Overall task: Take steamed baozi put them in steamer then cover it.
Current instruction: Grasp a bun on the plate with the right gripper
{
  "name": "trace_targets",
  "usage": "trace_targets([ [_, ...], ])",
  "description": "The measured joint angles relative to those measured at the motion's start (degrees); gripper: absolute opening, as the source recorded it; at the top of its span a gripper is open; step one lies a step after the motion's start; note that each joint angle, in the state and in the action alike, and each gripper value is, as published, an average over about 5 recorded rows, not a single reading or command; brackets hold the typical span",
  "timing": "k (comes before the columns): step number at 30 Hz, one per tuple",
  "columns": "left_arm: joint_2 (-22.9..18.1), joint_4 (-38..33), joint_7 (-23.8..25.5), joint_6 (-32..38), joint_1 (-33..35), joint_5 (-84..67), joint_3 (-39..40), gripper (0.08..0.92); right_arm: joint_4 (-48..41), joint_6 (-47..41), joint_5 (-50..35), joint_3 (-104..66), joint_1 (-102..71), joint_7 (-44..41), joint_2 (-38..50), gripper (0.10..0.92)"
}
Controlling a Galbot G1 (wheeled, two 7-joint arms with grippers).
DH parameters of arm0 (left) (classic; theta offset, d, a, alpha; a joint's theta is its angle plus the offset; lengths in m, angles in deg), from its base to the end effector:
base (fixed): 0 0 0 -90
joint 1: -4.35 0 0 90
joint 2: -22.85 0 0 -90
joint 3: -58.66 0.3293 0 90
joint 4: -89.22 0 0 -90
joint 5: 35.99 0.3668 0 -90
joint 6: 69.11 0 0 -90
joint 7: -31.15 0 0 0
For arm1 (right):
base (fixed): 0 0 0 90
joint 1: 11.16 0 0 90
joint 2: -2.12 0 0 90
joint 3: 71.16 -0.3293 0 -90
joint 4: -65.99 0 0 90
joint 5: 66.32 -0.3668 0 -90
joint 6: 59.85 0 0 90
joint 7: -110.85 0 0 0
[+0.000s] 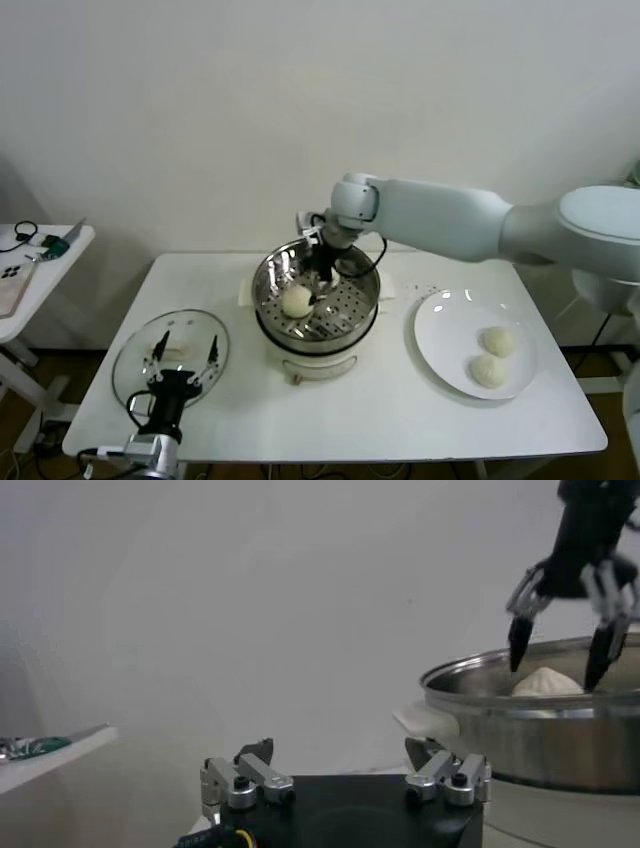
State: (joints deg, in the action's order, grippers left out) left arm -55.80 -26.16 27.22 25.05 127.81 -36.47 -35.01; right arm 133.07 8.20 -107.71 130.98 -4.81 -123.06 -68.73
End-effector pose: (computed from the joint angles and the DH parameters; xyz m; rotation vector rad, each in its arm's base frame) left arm 0.1852 0.0547 -0.3196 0.0311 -3.0715 -0.3019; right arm 0.5594 0.1407 -0.0659 1.5694 -1.4419 1.2991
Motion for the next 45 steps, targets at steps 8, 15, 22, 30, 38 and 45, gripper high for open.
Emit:
trace_targets([
  [8, -0.3, 0.0, 0.0, -0.2, -0.3, 0.1, 0.2, 0.823, 7.1, 3.7, 2.0, 3.3, 6.6, -4.2, 10.6, 0.823],
  [15, -0.8, -0.3, -0.1, -0.5, -0.7, 0.4, 0.3, 0.823, 11.7, 6.4, 8.4, 4.2, 7.5, -7.3, 21.8, 0.823],
  [22, -1.0, -0.5, -0.2, -0.6, -0.2, 0.6, 0.0, 0.823, 12.9, 8.4, 17.4, 1.2, 1.5, -9.5, 30.9, 0.823],
  [30, -1.7, -0.5, -0.3, -0.7, 0.2, 0.9, -0.1, 0.823, 12.2, 10.1, 26.7, -5.9, -9.4, -11.1, 37.9, 0.823],
  [38, -1.9, 0.0, -0.3, -0.7, 0.1, 1.3, 0.0, 0.823, 10.8, 10.9, 32.9, -13.5, -20.5, -11.3, 41.1, 0.823],
  [45, -2.2, 0.1, -0.3, -0.7, 0.4, 1.6, 0.0, 0.823, 9.2, 11.3, 36.5, -18.7, -27.6, -11.1, 41.6, 0.823],
])
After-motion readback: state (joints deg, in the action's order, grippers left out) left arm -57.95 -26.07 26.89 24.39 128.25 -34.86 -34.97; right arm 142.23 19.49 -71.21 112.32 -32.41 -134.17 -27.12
